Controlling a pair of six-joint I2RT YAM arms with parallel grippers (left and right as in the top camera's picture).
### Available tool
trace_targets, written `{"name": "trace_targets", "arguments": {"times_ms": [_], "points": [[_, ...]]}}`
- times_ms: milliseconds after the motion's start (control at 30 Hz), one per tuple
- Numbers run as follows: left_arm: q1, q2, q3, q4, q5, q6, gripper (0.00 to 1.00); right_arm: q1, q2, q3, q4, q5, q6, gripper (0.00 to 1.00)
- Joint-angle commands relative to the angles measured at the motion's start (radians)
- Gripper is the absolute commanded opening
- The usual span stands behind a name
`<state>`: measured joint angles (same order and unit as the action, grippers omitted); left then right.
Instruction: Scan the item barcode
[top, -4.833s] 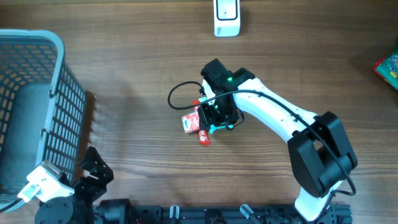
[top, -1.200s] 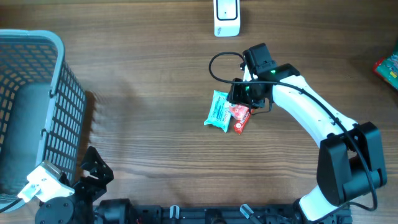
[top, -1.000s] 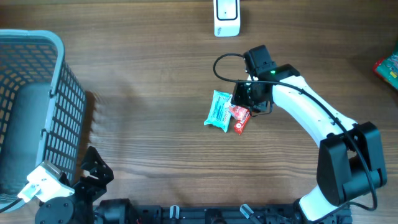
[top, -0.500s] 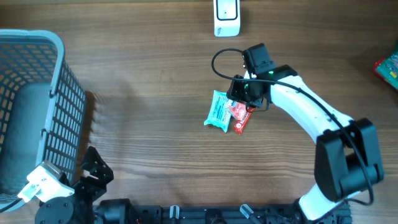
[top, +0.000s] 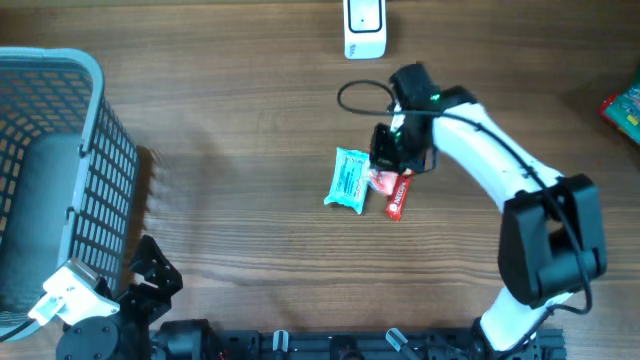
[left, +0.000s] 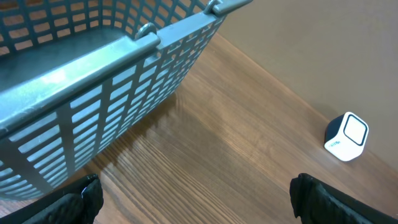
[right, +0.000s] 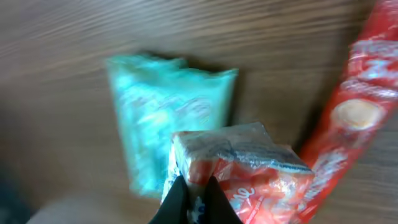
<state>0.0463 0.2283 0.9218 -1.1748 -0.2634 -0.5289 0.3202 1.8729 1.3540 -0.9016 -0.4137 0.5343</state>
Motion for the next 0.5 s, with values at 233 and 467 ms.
{"name": "trace_targets", "arguments": {"times_ms": [233,467], "points": [[0.006,-0.006,0.000,-0.002,-0.006,0.008,1.00,-0.142,-0.071,-0.011,-0.364,-0.696,-0.579,0.04],[0.006,-0.006,0.000,-0.002,-0.006,0.008,1.00,-0.142,-0.071,-0.119,-0.479,-0.778,-0.780,0.05]]}}
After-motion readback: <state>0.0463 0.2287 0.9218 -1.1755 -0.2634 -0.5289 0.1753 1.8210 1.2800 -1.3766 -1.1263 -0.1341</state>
